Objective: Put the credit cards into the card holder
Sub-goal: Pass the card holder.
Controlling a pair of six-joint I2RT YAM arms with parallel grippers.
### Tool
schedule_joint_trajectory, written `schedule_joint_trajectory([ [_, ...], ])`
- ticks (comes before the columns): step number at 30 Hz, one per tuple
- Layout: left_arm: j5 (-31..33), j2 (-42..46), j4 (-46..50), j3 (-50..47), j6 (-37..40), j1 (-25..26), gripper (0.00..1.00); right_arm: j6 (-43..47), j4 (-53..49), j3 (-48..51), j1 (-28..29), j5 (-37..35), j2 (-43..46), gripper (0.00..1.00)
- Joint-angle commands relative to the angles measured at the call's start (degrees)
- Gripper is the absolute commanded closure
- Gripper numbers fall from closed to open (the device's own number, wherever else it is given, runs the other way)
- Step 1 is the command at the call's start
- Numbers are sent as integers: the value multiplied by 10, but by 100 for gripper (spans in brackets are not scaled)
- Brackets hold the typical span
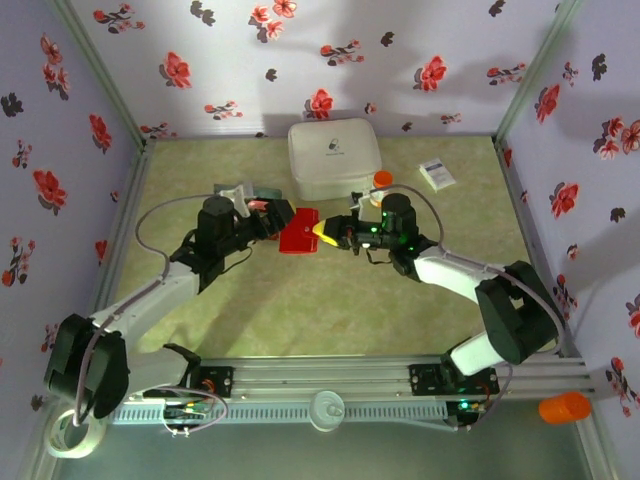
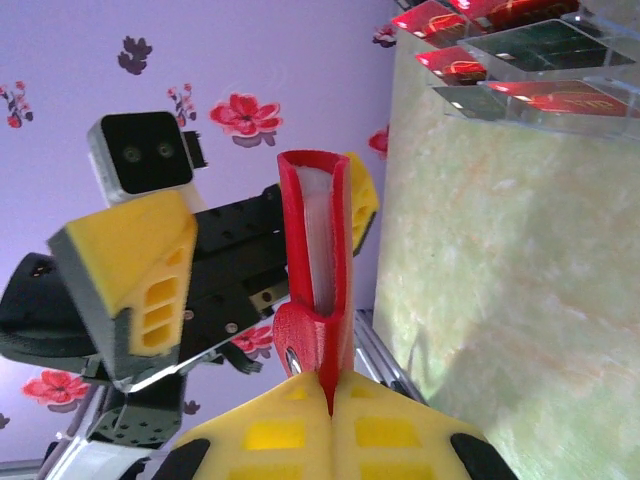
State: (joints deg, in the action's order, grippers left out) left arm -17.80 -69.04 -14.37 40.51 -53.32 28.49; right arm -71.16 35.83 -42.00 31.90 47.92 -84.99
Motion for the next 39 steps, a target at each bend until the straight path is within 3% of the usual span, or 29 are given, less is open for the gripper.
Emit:
schedule_joint_trajectory([
  [1,-23,-9,-63,-12,-28,-2,14,-23,44,-21,7,9,3,100],
  [12,-35,-22,-133,-31,-59,-1,43,-27,55,-19,19,7,-2,100],
  [23,-41,-25,-163,-44,-75,-1,88,-36,71,-15,20,4,-18,100],
  [24,-40,-25,-164,-45,-75,-1,95,-33,71,-15,20,6,-19,99],
  [25,-40,-25,-164,-46,-74,-1,100,-27,64,-17,19,9,-20,89],
  [27,-39,-25,-162,-47,-73,-1,100,15,-3,-18,13,2,-10,69],
  [30,-25,-21,-153,-50,-66,0,100,164,-241,-38,5,-66,34,53],
  [33,6,-8,-135,-56,-60,3,100,306,-456,-86,11,-178,69,47],
  [39,79,9,-109,-62,-55,26,100,359,-571,-154,40,-284,83,45],
])
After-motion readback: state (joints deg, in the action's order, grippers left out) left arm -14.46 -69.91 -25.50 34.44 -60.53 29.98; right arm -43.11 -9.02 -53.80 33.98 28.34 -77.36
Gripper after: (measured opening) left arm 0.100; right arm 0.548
